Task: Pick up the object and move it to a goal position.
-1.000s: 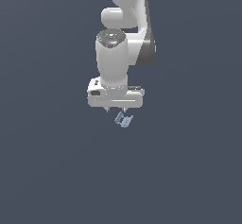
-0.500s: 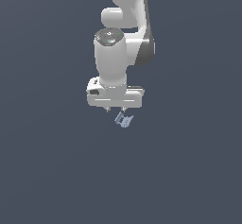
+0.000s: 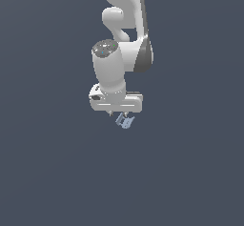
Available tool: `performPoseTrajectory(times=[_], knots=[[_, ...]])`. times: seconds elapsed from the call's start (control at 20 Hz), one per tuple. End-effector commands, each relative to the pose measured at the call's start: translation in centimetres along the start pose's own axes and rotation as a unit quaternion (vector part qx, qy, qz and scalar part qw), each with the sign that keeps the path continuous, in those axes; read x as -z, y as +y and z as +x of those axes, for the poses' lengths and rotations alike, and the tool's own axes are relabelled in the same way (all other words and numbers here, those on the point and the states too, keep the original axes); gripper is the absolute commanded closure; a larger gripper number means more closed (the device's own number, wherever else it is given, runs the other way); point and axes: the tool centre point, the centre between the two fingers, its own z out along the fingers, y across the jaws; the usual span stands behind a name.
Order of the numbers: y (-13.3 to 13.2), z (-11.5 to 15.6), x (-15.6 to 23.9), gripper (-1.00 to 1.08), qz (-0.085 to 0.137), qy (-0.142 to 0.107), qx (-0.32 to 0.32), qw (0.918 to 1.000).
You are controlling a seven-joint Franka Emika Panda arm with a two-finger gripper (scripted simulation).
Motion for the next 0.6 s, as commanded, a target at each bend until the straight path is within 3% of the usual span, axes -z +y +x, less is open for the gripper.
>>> performPoseTrajectory(times=[0.0,0.55], knots=[[0.1,-0.4,-1.3,-0.20,0.015,0.002,-0.019,0.9997],[1.5,-3.3,-7.7,-0.20,0.075,0.012,-0.140,0.9872]])
